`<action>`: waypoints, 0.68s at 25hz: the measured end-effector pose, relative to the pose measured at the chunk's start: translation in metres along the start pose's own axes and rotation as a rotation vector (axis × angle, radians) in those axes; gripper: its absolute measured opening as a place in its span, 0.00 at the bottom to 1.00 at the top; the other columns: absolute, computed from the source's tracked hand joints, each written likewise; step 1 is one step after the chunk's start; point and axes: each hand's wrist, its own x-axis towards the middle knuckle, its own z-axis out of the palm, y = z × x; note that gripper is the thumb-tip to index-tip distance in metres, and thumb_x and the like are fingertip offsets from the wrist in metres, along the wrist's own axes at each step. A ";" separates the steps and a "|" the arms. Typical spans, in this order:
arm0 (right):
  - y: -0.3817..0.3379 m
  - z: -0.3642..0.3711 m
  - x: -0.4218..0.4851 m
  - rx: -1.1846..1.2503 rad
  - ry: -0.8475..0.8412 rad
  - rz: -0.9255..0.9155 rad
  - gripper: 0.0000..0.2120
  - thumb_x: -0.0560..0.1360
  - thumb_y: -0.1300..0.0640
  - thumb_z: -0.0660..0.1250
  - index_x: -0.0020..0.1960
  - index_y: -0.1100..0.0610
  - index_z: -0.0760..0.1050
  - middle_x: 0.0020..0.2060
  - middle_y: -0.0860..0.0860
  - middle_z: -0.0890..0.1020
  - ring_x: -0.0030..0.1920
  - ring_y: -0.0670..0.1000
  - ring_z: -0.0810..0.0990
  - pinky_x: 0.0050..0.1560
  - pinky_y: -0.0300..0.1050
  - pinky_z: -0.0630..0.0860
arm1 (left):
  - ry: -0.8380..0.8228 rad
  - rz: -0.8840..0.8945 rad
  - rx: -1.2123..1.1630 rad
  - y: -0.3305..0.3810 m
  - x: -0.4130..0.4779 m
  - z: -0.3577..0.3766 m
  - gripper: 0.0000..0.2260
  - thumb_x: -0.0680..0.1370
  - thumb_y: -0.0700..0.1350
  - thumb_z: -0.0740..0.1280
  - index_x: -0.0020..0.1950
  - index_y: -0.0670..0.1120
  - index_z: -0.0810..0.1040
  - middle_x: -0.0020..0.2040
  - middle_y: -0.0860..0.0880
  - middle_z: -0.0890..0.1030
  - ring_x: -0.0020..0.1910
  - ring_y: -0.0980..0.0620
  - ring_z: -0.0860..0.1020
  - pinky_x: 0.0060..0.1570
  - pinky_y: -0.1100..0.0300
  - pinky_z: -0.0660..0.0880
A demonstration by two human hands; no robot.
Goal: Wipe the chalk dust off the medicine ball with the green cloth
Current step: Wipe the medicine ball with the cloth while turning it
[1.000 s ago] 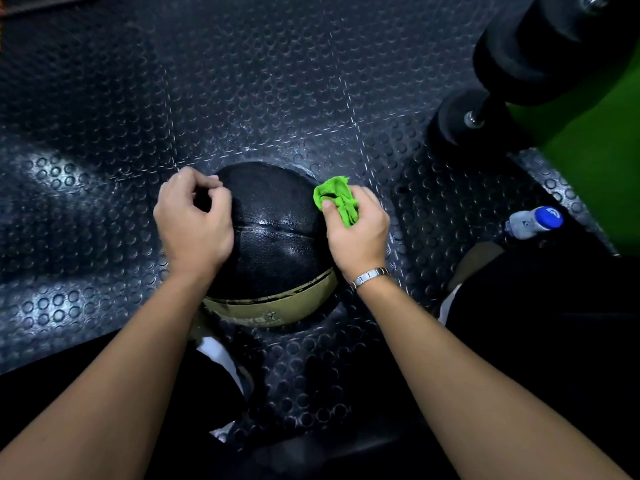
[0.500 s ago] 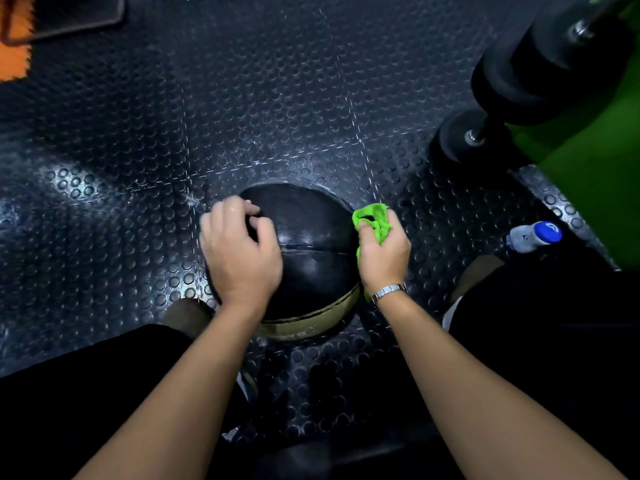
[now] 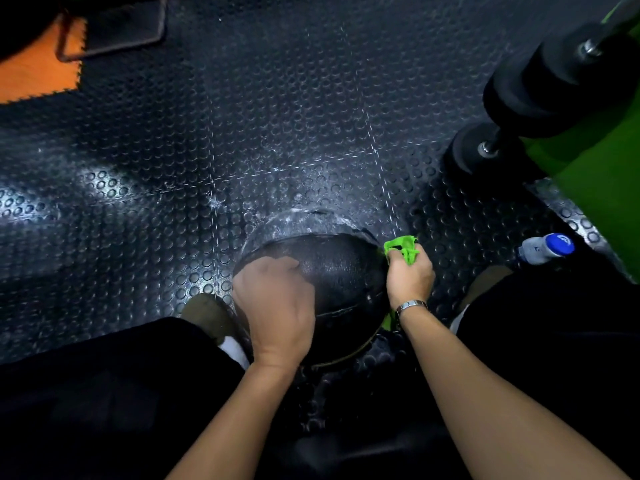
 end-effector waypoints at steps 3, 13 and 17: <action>0.001 0.001 -0.003 0.000 0.005 0.000 0.03 0.73 0.56 0.68 0.44 0.56 0.78 0.33 0.48 0.78 0.40 0.55 0.76 0.42 0.47 0.70 | 0.047 0.028 0.041 -0.004 -0.004 0.005 0.10 0.75 0.45 0.64 0.51 0.43 0.82 0.53 0.43 0.76 0.56 0.40 0.71 0.62 0.53 0.62; -0.038 0.015 0.026 0.085 -0.053 -0.055 0.06 0.71 0.55 0.73 0.42 0.56 0.78 0.34 0.48 0.78 0.39 0.53 0.76 0.43 0.45 0.71 | -0.139 -0.104 0.091 0.015 0.112 0.026 0.05 0.77 0.48 0.64 0.48 0.48 0.76 0.52 0.48 0.75 0.56 0.43 0.71 0.59 0.50 0.64; -0.056 0.028 0.035 0.122 -0.078 -0.203 0.10 0.73 0.50 0.75 0.38 0.52 0.76 0.34 0.46 0.79 0.37 0.48 0.76 0.43 0.44 0.72 | -0.308 -0.140 -0.096 -0.002 0.167 0.023 0.07 0.81 0.49 0.65 0.55 0.50 0.80 0.57 0.51 0.78 0.62 0.47 0.75 0.66 0.47 0.71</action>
